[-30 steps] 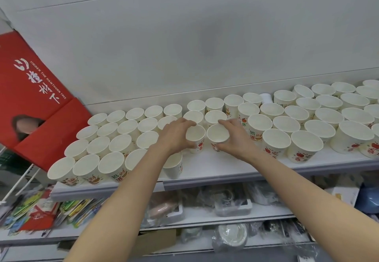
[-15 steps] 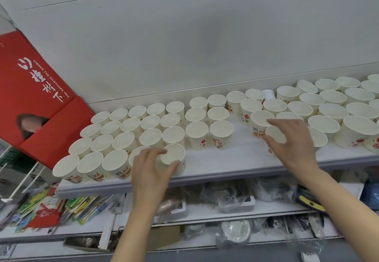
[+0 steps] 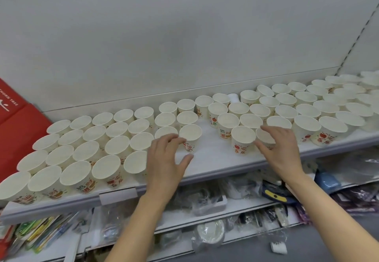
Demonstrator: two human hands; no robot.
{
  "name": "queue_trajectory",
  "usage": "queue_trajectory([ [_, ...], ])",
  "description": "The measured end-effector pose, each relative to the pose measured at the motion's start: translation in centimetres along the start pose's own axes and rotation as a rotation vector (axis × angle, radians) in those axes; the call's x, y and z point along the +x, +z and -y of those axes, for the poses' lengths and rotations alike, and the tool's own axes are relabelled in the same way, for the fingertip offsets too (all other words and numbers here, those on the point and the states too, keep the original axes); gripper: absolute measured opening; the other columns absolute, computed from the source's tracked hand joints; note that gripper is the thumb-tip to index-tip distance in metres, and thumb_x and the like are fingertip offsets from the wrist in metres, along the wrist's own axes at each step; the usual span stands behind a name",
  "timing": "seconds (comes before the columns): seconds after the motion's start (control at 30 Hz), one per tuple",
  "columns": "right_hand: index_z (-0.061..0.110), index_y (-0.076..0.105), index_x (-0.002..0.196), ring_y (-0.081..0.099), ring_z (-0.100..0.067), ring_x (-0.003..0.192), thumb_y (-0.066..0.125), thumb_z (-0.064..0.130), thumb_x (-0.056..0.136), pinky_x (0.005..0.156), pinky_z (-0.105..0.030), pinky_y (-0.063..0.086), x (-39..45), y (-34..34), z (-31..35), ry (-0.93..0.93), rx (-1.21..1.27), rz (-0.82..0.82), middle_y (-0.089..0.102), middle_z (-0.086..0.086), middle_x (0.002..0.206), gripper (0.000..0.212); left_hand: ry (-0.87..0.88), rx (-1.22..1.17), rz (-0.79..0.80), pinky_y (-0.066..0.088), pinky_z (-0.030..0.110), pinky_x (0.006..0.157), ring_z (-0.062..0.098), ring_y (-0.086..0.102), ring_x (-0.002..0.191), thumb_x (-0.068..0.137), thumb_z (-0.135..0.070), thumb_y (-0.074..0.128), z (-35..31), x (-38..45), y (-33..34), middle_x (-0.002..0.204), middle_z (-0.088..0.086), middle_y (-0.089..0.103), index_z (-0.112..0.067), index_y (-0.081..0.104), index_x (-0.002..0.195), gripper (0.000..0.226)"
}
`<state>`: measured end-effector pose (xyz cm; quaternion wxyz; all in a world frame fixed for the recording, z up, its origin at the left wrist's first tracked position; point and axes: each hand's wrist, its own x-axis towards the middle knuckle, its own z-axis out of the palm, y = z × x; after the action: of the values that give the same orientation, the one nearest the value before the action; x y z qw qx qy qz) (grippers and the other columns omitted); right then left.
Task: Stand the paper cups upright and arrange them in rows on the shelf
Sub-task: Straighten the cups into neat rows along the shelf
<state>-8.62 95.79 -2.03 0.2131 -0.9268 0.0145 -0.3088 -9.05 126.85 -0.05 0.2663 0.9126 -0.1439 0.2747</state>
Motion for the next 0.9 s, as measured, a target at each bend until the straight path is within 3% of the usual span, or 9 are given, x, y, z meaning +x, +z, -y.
queue_trajectory([
  [0.13, 0.009, 0.064, 0.116, 0.052, -0.030, 0.108, 0.076, 0.024, 0.079, 0.094, -0.033, 0.032, -0.5, -0.8, -1.2, 0.095, -0.018, -0.004, 0.064, -0.009, 0.115, 0.042, 0.108, -0.084, 0.321, 0.040, 0.037, 0.097, 0.022, 0.047, 0.119, 0.081, -0.039, 0.072, -7.4, 4.1, 6.3, 0.134, -0.001, 0.051, -0.023, 0.062, 0.118, 0.041],
  [0.23, 0.011, 0.066, 0.110, 0.052, -0.031, 0.106, 0.078, 0.023, 0.076, 0.092, -0.039, 0.035, -0.9, -1.0, -2.3, 0.122, -0.050, 0.016, 0.064, -0.008, 0.113, 0.038, 0.157, -0.018, 0.423, 0.036, 0.035, 0.097, 0.024, 0.044, 0.120, 0.084, -0.033, 0.070, -10.3, 5.5, 9.7, 0.134, 0.001, 0.051, -0.021, 0.066, 0.111, 0.030],
  [0.37, 0.014, 0.072, 0.091, 0.055, -0.034, 0.098, 0.082, 0.014, 0.072, 0.086, -0.044, 0.040, -1.3, -0.9, -3.1, 0.091, -0.034, 0.043, 0.066, -0.008, 0.107, 0.021, 0.194, -0.021, 0.369, 0.037, 0.033, 0.089, 0.024, 0.048, 0.113, 0.086, -0.027, 0.068, -9.4, 4.8, 9.9, 0.120, -0.001, 0.061, -0.018, 0.073, 0.096, 0.015],
  [0.43, 0.014, 0.071, 0.085, 0.054, -0.036, 0.107, 0.079, 0.009, 0.074, 0.089, -0.044, 0.041, -1.5, -0.9, -2.7, 0.150, 0.003, 0.067, 0.062, -0.010, 0.119, 0.015, 0.156, -0.093, 0.311, 0.041, 0.034, 0.088, 0.023, 0.049, 0.113, 0.083, -0.026, 0.071, -8.3, 3.6, 8.3, 0.117, -0.001, 0.063, -0.016, 0.073, 0.090, 0.012],
  [0.53, 0.014, 0.068, 0.082, 0.048, -0.028, 0.125, 0.076, 0.009, 0.078, 0.097, -0.034, 0.036, -1.5, -1.2, -1.6, 0.251, 0.112, 0.100, 0.047, -0.009, 0.142, 0.010, 0.048, -0.149, 0.215, 0.044, 0.033, 0.087, 0.019, 0.051, 0.114, 0.081, -0.028, 0.074, -5.8, 1.3, 5.2, 0.120, -0.003, 0.062, -0.020, 0.071, 0.085, 0.010],
  [0.67, 0.015, 0.067, 0.076, 0.046, -0.020, 0.127, 0.078, 0.012, 0.076, 0.098, -0.023, 0.030, -1.5, -1.6, 1.7, 0.172, 0.238, 0.071, 0.050, -0.004, 0.140, 0.012, -0.071, -0.080, 0.119, 0.045, 0.034, 0.085, 0.016, 0.055, 0.109, 0.079, -0.033, 0.076, -1.4, -0.4, 0.5, 0.120, -0.009, 0.062, -0.026, 0.069, 0.079, 0.011],
  [0.8, 0.015, 0.066, 0.071, 0.045, -0.001, 0.115, 0.082, 0.014, 0.070, 0.092, 0.000, 0.024, -2.8, 0.4, 7.0, 0.057, 0.397, 0.188, 0.057, 0.007, 0.125, 0.017, -0.102, 0.090, 0.187, 0.025, 0.041, 0.108, 0.013, 0.058, 0.108, 0.075, -0.036, 0.079, 1.7, -0.3, -2.3, 0.119, -0.008, 0.064, -0.029, 0.072, 0.077, 0.009],
  [0.9, 0.015, 0.065, 0.071, 0.047, -0.004, 0.112, 0.083, 0.015, 0.069, 0.088, 0.002, 0.024, -3.3, 3.0, 9.6, 0.014, 0.453, 0.254, 0.058, 0.002, 0.122, 0.019, -0.110, 0.175, 0.237, 0.012, 0.039, 0.113, 0.012, 0.059, 0.108, 0.075, -0.036, 0.078, 2.6, -0.2, -2.5, 0.118, -0.008, 0.064, -0.028, 0.074, 0.077, 0.009],
])
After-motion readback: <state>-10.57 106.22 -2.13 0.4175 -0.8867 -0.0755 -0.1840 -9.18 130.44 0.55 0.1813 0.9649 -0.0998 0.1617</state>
